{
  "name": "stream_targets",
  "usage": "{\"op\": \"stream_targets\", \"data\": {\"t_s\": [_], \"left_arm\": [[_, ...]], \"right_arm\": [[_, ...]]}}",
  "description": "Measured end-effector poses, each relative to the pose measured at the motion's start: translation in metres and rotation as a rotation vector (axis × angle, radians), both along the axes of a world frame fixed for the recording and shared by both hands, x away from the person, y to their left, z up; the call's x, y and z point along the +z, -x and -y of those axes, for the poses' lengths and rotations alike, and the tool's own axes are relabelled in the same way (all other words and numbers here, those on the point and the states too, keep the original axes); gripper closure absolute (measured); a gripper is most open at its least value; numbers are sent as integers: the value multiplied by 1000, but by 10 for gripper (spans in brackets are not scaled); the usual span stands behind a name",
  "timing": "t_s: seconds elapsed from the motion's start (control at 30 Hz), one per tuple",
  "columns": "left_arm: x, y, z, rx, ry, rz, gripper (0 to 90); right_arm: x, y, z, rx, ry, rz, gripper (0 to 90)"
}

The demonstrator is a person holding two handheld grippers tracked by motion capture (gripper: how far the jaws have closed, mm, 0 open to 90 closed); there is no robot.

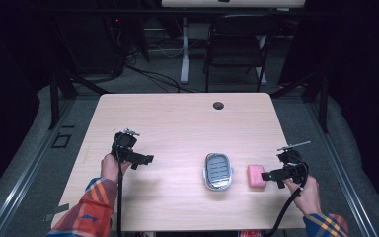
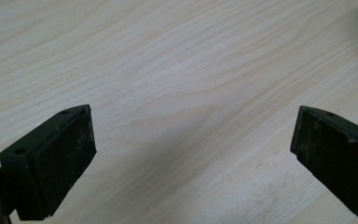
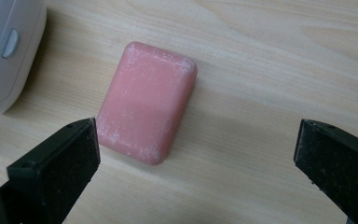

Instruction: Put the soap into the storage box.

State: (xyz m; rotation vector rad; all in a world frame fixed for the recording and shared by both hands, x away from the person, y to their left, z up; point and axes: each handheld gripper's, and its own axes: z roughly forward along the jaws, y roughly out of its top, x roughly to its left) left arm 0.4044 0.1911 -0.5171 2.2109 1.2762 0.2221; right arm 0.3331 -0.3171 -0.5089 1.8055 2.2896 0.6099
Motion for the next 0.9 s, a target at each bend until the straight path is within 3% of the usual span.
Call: {"op": "stream_targets", "data": {"t_s": [0.5,0.9], "left_arm": [[0,0,2,-2,-5,4,0],[1,0,2,2,-8,7,0]], "right_arm": [[7,-1,-16,-8,-36,30,0],[7,-10,-39,-19,-14,28,0]]}}
